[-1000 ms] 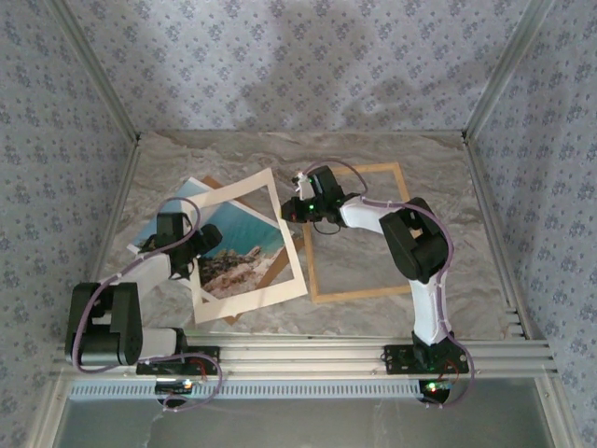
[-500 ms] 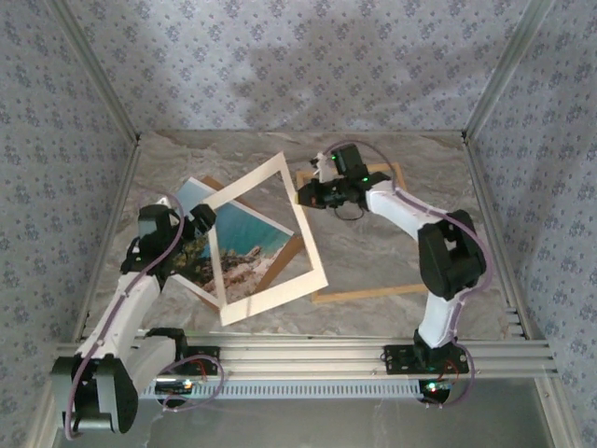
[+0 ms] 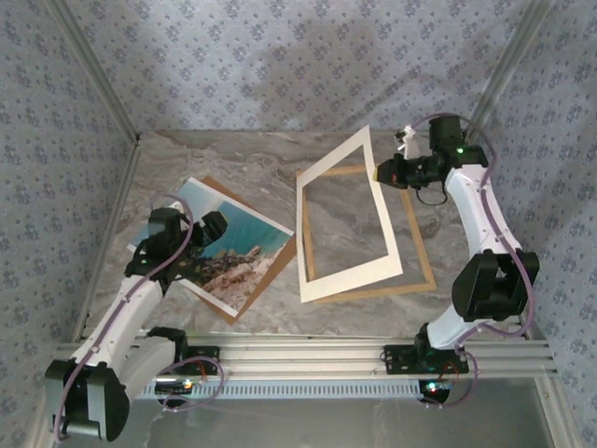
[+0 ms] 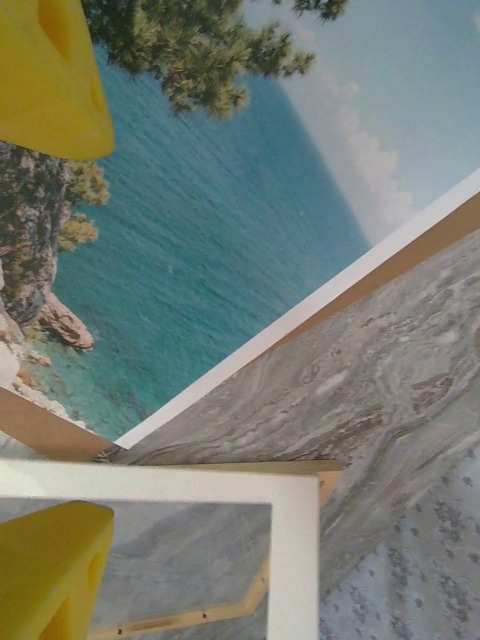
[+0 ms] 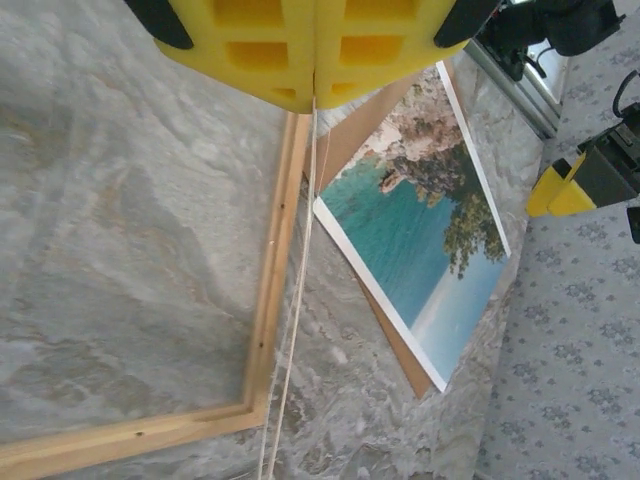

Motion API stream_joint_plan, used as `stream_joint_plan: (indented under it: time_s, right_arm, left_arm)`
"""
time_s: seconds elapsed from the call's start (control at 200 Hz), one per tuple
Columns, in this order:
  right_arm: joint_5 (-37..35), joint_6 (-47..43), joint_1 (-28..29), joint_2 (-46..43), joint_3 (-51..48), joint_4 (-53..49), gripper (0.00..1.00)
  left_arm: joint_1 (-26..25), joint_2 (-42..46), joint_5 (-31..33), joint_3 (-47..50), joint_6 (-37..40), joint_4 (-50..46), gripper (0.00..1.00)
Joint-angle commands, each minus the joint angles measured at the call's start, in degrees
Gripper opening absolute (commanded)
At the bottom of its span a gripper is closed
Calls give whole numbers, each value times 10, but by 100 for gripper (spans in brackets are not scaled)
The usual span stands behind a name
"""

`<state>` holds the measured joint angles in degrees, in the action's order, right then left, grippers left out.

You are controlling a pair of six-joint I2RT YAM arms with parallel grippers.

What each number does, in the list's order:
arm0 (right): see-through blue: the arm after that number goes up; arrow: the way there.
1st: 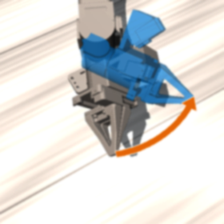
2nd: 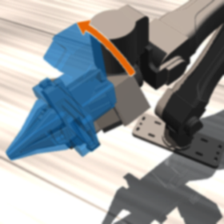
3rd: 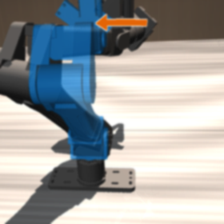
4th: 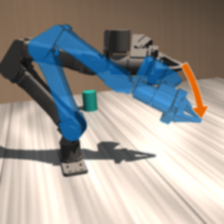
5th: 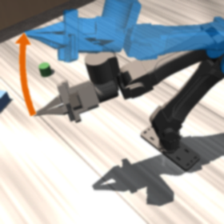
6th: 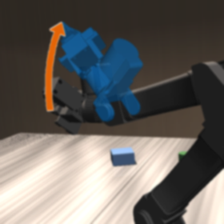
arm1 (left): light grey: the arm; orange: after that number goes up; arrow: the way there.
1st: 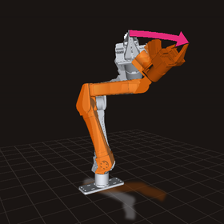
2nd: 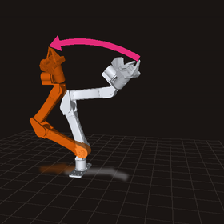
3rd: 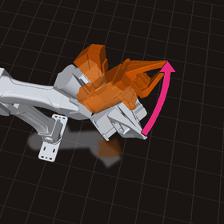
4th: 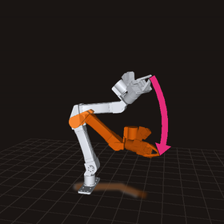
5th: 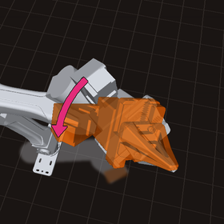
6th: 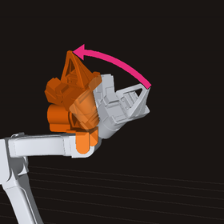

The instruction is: Put the photo into the frame

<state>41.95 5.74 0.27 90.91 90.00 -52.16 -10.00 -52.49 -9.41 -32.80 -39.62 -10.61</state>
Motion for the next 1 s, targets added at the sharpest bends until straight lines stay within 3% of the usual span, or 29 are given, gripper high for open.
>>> stream_joint_plan:
  time_s: [0.0,0.41,0.69,0.995]
  right_arm:
    - [1,-52,-27,0,46,-96,0]
    - [-24,-113,-60,120,146,-163,0]
    - [-52,-134,-99,175,149,-155,0]
    - [-76,-137,-103,217,113,-116,0]
  left_arm:
    - [-10,0,13,5,12,-11,88]
    - [-22,-19,22,7,19,-2,88]
    - [-26,-50,21,-1,22,6,88]
    - [-34,-79,24,-2,22,16,88]
